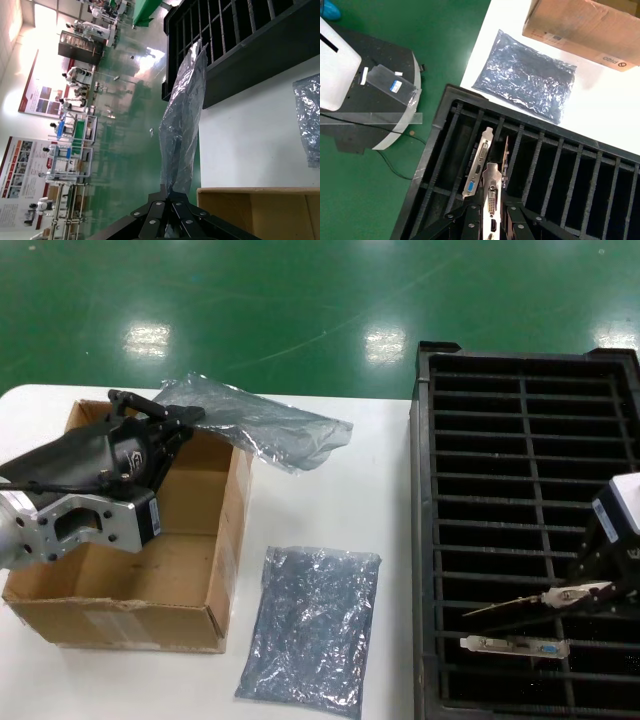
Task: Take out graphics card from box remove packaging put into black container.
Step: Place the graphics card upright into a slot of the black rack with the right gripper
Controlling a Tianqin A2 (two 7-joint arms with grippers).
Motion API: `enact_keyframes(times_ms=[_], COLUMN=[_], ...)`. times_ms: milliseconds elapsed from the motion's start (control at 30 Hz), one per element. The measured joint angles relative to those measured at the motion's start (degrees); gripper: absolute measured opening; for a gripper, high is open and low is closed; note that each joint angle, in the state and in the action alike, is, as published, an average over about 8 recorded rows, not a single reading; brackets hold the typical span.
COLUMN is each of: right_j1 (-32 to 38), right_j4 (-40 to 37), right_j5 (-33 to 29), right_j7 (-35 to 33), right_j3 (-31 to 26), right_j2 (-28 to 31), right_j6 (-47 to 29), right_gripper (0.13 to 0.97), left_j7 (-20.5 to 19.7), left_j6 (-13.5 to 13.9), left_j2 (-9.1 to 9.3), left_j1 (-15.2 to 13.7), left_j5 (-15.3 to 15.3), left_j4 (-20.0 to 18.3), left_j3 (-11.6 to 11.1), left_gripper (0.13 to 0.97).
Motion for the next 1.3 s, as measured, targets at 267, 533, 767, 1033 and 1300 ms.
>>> enact_keyframes(times_ms=[267, 533, 767, 1033, 1300], right_j1=[1.5, 2.4, 3.0, 2.8, 2.4], right_j4=[-0.7, -5.2, -8.1, -10.9, -12.3], right_j5=[2.3, 3.9, 4.1, 2.7, 1.4], right_j7=[0.8, 1.5, 1.8, 0.8, -0.4], right_j3=[-2.2, -3.4, -3.6, -3.7, -3.7], right_j2=[0.3, -1.6, -3.1, -4.5, -4.7], right_j6=[0.0, 0.0, 0.0, 0.0, 0.0], right_gripper=[0.186, 0.186, 0.186, 0.186, 0.186], left_j7=[0.0, 0.0, 0.0, 0.0, 0.0], left_j6=[0.0, 0.0, 0.0, 0.0, 0.0], left_j2=[0.0, 0.0, 0.0, 0.0, 0.0], left_j1=[0.0, 0.0, 0.0, 0.0, 0.0], left_j5=[0.0, 0.0, 0.0, 0.0, 0.0], left_j4=[0.0, 0.0, 0.0, 0.0, 0.0], left_j3=[0.0, 0.0, 0.0, 0.0, 0.0], left_gripper=[0.138, 0.138, 0.138, 0.138, 0.138])
